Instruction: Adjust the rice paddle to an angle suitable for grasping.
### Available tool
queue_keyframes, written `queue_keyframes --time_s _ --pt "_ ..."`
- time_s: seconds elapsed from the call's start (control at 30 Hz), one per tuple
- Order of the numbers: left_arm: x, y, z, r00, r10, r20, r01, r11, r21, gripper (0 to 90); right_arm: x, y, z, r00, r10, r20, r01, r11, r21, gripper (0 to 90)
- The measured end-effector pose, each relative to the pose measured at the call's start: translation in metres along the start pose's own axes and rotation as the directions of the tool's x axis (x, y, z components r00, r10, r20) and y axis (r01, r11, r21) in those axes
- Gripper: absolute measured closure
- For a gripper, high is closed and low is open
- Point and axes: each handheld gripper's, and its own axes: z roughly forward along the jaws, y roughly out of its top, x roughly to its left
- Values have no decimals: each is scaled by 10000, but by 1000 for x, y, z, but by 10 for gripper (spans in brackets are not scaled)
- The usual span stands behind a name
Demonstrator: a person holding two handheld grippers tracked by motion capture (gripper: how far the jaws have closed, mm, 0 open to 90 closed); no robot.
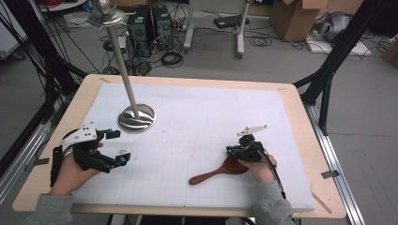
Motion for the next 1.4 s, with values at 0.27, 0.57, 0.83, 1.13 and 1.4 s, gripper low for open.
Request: queue_keyframes --time_s 0.27,0.57,0.83,1.13,1.4 --pt "0 1 5 10000 98 14 -98 9999 114 23 4 -11 -9 9999 -16 116 17 10000 -23 900" --pt "-1 2 9 9999 101 76 -102 9998 157 23 10 -25 -18 9998 136 168 -131 9995 -289 900" --pt "0 2 11 9998 129 125 -131 9997 200 24 15 -32 -24 9995 104 305 -97 9997 -234 900" --pt "-2 3 14 9995 208 226 -214 9995 240 23 19 -36 -29 9995 180 257 -171 9993 -342 896" --pt "1 1 13 9999 73 145 -78 9994 329 23 46 -32 -43 9978 -505 -419 465 9946 -929 896"
